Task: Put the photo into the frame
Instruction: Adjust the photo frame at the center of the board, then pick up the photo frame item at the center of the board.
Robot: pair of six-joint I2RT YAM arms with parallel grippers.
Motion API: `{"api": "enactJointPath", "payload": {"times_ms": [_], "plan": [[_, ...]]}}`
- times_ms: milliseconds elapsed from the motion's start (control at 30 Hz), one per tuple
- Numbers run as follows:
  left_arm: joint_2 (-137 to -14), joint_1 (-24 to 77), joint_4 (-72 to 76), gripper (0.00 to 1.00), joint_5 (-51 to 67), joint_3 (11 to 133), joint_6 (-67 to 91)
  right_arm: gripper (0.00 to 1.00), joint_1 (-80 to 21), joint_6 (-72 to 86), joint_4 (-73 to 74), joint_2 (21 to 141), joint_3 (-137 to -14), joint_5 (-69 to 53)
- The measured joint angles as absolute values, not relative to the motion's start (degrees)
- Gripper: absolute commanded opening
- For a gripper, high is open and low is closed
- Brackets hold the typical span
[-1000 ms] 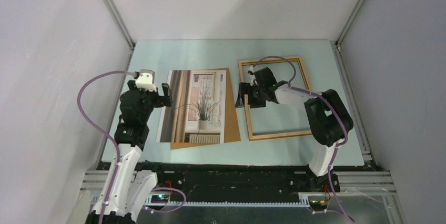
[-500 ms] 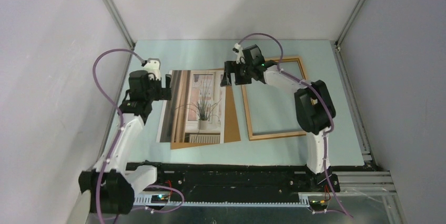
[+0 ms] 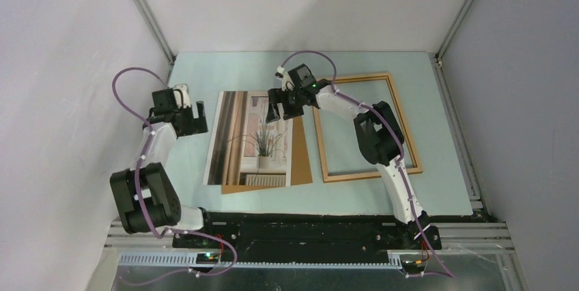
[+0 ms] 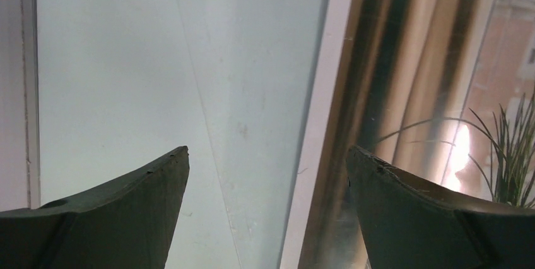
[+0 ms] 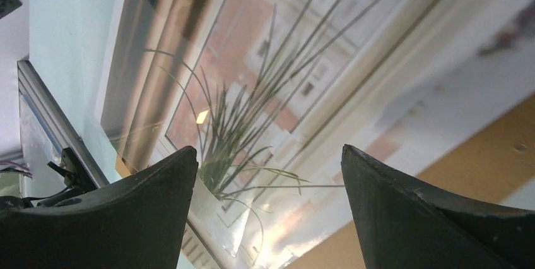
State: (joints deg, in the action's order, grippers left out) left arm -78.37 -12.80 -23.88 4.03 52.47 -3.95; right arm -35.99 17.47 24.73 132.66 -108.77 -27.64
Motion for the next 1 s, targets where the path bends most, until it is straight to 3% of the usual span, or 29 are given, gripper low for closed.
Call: {"api": "enactJointPath", "payload": {"times_ms": [400,1000], "plan": [[-93.4,-23.5,-26.7,0.98,15.9,57.8,-2.4,0.85,-37.7,16.9,26.9,138.2,-115.4,-30.4],[-101.1,-24.6,-27.7,0.98,24.3,62.0,-0.3,0.84,-37.6,20.2,26.7,143.0,-120.8,-36.3]]}}
